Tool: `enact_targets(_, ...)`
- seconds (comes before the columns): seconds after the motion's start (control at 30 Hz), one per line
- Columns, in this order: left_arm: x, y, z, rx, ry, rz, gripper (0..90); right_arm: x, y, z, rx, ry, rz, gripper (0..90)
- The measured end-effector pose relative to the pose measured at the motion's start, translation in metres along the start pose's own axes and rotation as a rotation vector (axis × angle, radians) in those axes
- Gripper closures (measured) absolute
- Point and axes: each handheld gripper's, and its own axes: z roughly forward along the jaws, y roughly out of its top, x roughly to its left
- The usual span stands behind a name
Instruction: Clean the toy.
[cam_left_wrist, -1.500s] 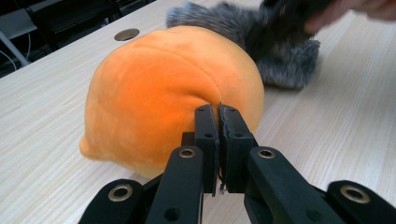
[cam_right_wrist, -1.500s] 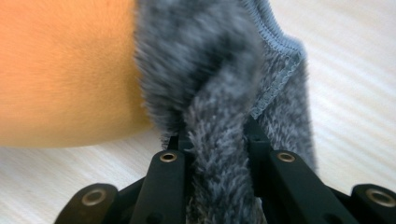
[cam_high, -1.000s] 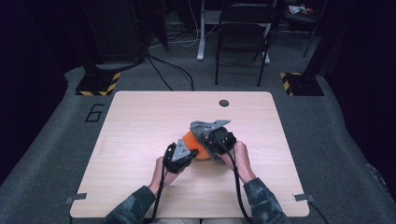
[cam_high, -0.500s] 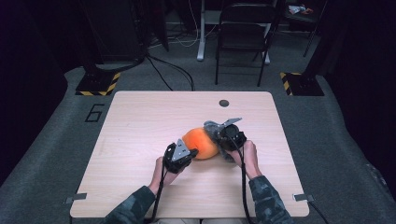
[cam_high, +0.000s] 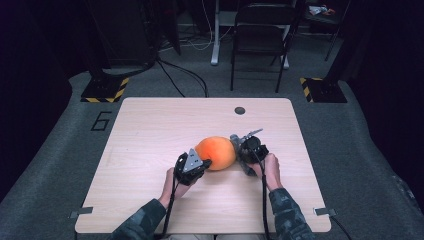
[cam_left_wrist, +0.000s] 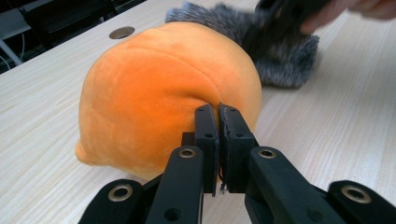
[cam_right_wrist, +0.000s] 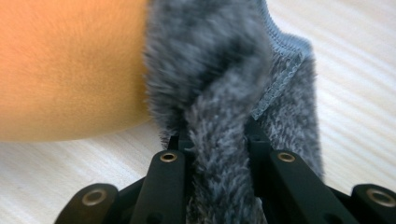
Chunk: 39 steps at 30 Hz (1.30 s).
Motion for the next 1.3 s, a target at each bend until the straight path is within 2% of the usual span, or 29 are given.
enact_targets(0.03,0.000,0.000,0.000,-0.001,0.002,-0.004,86.7,0.000,0.000,0.000,0.000,0.000,0.000,75.3)
enact_targets(0.07,0.001,0.000,0.000,0.000,0.001,-0.003,86.7,-0.003,0.005,-0.014,-0.060,-0.003,-0.009,75.3)
enact_targets(0.1,0.001,0.000,0.000,0.000,0.002,-0.001,86.7,-0.003,0.005,-0.014,-0.060,-0.003,-0.009,75.3)
enact_targets(0.17,0.000,0.000,0.000,-0.002,0.001,-0.005,86.7,-0.003,0.010,-0.031,-0.109,0.010,-0.009,75.4)
enact_targets(0.2,0.000,0.000,0.000,-0.003,0.001,-0.006,86.6,0.003,0.016,-0.047,-0.153,0.031,-0.027,75.4)
enact_targets(0.23,0.000,0.000,0.000,-0.004,0.003,-0.006,86.6,0.003,0.016,-0.047,-0.153,0.031,-0.027,75.4)
enact_targets(0.3,0.001,0.000,0.000,-0.003,0.005,-0.004,86.5,0.012,0.021,-0.056,-0.165,0.064,-0.061,75.4)
enact_targets(0.33,0.001,0.000,0.000,-0.005,0.007,-0.006,86.4,0.018,0.023,-0.058,-0.150,0.087,-0.086,75.4)
enact_targets(0.4,0.001,0.000,-0.001,-0.003,0.007,-0.003,86.2,0.030,0.024,-0.051,-0.108,0.112,-0.141,75.4)
enact_targets(0.47,0.001,0.000,0.000,0.000,0.010,0.001,85.3,0.041,0.023,-0.038,-0.072,0.093,-0.173,75.5)
enact_targets(0.5,0.001,-0.001,-0.001,0.000,0.012,-0.005,84.7,0.044,0.021,-0.033,-0.069,0.075,-0.165,75.7)
enact_targets(0.53,0.002,-0.001,0.000,-0.007,0.011,-0.011,83.1,0.044,0.020,-0.029,-0.077,0.068,-0.179,75.7)
enact_targets(0.57,0.001,0.000,-0.001,-0.004,0.017,0.001,79.7,0.045,0.019,-0.027,-0.091,0.063,-0.158,75.6)
enact_targets(0.63,-0.003,0.003,-0.002,-0.004,0.037,0.034,69.0,0.041,0.019,-0.027,-0.102,0.057,-0.156,75.6)
enact_targets(0.7,-0.007,0.005,-0.001,0.005,0.050,0.056,61.4,0.038,0.018,-0.026,-0.121,0.062,-0.125,75.6)
enact_targets(0.8,-0.007,0.005,0.000,0.020,0.076,0.055,55.1,0.033,0.017,-0.024,-0.137,0.076,-0.111,75.6)
enact_targets(0.87,-0.004,0.004,-0.001,0.020,0.108,0.036,52.7,0.033,0.017,-0.024,-0.140,0.069,-0.107,75.5)
enact_targets(0.97,-0.001,0.000,0.002,0.046,0.121,0.016,50.8,0.031,0.017,-0.023,-0.146,0.074,-0.099,75.5)
enact_targets(1.03,-0.001,-0.004,0.007,0.063,0.118,0.014,52.2,0.031,0.017,-0.023,-0.140,0.081,-0.093,75.5)
enact_targets(1.1,-0.001,-0.006,0.009,0.050,0.116,-0.004,60.4,0.031,0.017,-0.023,-0.135,0.084,-0.099,75.5)
enact_targets(1.2,0.000,-0.006,0.007,0.034,0.104,-0.008,72.9,0.031,0.017,-0.024,-0.134,0.079,-0.098,75.4)
enact_targets(1.3,0.001,-0.005,0.005,0.012,0.093,-0.003,79.8,0.029,0.018,-0.029,-0.132,0.086,-0.090,75.3)
